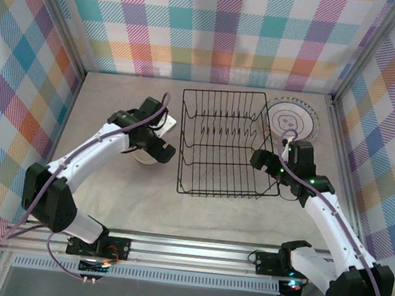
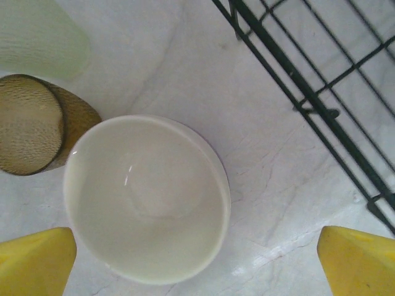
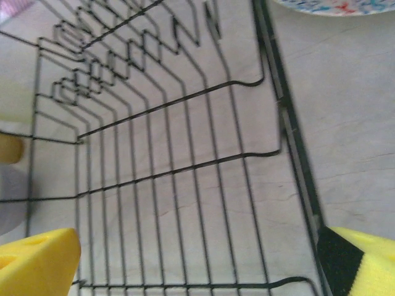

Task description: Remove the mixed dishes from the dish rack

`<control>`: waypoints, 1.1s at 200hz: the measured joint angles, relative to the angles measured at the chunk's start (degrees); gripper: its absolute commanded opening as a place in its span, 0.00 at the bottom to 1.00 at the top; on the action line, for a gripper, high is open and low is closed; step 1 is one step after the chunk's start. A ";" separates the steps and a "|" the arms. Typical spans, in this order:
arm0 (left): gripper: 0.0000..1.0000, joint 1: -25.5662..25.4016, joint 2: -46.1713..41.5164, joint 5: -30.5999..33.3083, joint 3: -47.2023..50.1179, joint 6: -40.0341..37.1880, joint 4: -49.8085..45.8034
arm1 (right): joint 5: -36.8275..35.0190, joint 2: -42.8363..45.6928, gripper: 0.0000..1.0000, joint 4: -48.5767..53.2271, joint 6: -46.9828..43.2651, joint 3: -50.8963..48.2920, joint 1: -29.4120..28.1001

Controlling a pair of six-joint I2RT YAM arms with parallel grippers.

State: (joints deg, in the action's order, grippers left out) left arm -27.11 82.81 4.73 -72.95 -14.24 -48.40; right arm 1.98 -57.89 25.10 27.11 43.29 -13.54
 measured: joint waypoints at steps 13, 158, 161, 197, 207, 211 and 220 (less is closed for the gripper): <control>1.00 0.00 -3.13 -0.50 0.74 1.68 0.92 | -2.40 -1.88 0.99 0.07 -0.63 1.01 0.07; 1.00 0.00 -30.84 -9.86 16.85 14.03 8.57 | -1.55 -25.62 0.99 -6.54 -7.10 14.05 0.46; 1.00 0.00 -30.93 -9.86 17.03 14.16 8.68 | -1.16 -25.66 0.99 -6.67 -7.08 14.05 0.46; 1.00 0.00 -30.91 -10.62 18.51 15.91 10.67 | 2.08 -25.77 0.99 -7.52 -7.08 14.05 0.33; 1.00 0.00 -30.77 -10.95 18.51 16.35 11.45 | 2.71 -25.81 0.99 -7.69 -7.06 14.05 0.13; 1.00 0.00 -30.69 -11.15 18.51 16.48 11.82 | 2.89 -25.86 0.99 -7.78 -7.06 14.05 -0.02; 1.00 0.00 -30.49 -11.39 18.51 16.85 12.44 | 3.28 -25.97 0.99 -8.09 -7.04 14.05 -0.46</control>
State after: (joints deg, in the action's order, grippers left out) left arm -27.11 52.31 -6.66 -54.43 2.61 -35.97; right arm 5.26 -83.85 17.02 20.08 57.34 -14.00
